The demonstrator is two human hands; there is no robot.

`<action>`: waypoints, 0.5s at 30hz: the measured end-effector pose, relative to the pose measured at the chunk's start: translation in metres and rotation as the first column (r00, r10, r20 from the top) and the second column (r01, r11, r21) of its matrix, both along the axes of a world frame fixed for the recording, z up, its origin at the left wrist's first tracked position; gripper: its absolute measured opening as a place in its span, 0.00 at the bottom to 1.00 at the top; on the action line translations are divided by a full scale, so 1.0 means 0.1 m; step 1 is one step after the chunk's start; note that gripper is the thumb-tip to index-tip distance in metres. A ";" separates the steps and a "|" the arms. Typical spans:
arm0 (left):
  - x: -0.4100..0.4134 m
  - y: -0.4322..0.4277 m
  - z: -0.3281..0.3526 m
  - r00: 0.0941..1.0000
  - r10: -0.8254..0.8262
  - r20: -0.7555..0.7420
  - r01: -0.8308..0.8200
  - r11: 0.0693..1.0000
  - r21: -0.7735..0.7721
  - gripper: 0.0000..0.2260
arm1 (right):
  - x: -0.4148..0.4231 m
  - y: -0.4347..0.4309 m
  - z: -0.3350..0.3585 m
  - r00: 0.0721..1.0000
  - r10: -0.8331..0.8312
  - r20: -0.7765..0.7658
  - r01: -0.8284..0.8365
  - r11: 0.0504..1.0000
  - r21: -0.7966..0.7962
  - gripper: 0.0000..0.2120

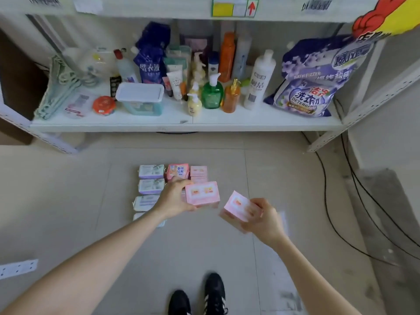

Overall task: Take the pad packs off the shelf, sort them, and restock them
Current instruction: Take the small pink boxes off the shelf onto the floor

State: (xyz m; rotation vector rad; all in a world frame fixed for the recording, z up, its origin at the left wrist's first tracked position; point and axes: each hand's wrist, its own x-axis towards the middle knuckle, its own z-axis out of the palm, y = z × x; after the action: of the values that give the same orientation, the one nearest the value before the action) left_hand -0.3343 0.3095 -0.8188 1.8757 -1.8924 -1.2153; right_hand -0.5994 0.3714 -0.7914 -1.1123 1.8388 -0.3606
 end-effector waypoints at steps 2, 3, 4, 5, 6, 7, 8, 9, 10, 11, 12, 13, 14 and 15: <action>-0.01 -0.08 -0.54 1.000 -0.017 0.005 0.017 1.000 -0.010 0.36 | 0.01 -0.11 -0.51 0.999 0.041 -0.014 -0.040 0.999 0.021 0.26; -0.01 -0.14 -0.80 1.000 -0.025 0.012 0.025 1.000 -0.017 0.36 | 0.02 -0.17 -0.78 0.998 0.066 -0.018 -0.065 0.998 0.019 0.26; -0.01 -0.19 -1.05 0.999 -0.033 0.023 0.034 0.999 -0.027 0.36 | 0.03 -0.24 -1.05 0.996 0.092 -0.022 -0.092 0.996 0.012 0.27; 0.00 -0.26 -1.30 0.998 -0.042 0.036 0.043 0.998 -0.036 0.36 | 0.03 -0.29 -1.31 0.992 0.118 -0.031 -0.118 0.993 0.001 0.27; 0.01 -0.32 -1.55 0.998 -0.048 0.047 0.050 0.998 -0.045 0.36 | 0.04 -0.33 -1.58 0.989 0.143 -0.043 -0.144 0.990 -0.012 0.28; 0.03 -0.37 -1.78 0.997 -0.051 0.054 0.054 0.997 -0.057 0.35 | 0.04 -0.36 -1.84 0.985 0.165 -0.052 -0.167 0.986 -0.021 0.28; 0.05 -0.41 -2.01 0.997 -0.054 0.058 0.058 0.996 -0.070 0.35 | 0.04 -0.38 -2.09 0.982 0.178 -0.057 -0.180 0.983 -0.023 0.28; 0.07 -0.46 -2.24 0.996 -0.061 0.059 0.066 0.994 -0.088 0.35 | 0.04 -0.39 -2.32 0.981 0.184 -0.057 -0.185 0.983 -0.020 0.28; 0.10 -0.49 -2.45 0.995 -0.074 0.059 0.081 0.991 -0.110 0.34 | 0.05 -0.39 -2.54 0.981 0.187 -0.054 -0.188 0.982 -0.019 0.28; 0.12 -0.53 -2.65 0.993 -0.095 0.066 0.103 0.986 -0.132 0.34 | 0.05 -0.40 -2.75 0.979 0.194 -0.054 -0.196 0.980 -0.021 0.28; 0.14 -0.57 -2.83 0.989 -0.120 0.085 0.132 0.979 -0.155 0.34 | 0.06 -0.41 -2.94 0.977 0.205 -0.056 -0.207 0.978 -0.028 0.28; 0.15 -0.61 -2.99 0.983 -0.144 0.111 0.162 0.970 -0.179 0.34 | 0.07 -0.42 -3.12 0.975 0.215 -0.056 -0.218 0.975 -0.037 0.28; 0.17 -0.65 -3.15 0.976 -0.164 0.142 0.191 0.960 -0.206 0.34 | 0.09 -0.43 -3.29 0.974 0.223 -0.052 -0.225 0.973 -0.044 0.28; 0.18 -0.69 -3.29 0.969 -0.180 0.171 0.218 0.948 -0.233 0.34 | 0.10 -0.45 -3.45 0.973 0.227 -0.043 -0.229 0.972 -0.049 0.29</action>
State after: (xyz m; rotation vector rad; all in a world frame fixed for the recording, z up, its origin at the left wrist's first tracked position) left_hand -0.3167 0.2410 -1.1477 1.7154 -2.2421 -0.8556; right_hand -0.5896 0.3269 -1.1360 -1.3600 1.7188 -0.2570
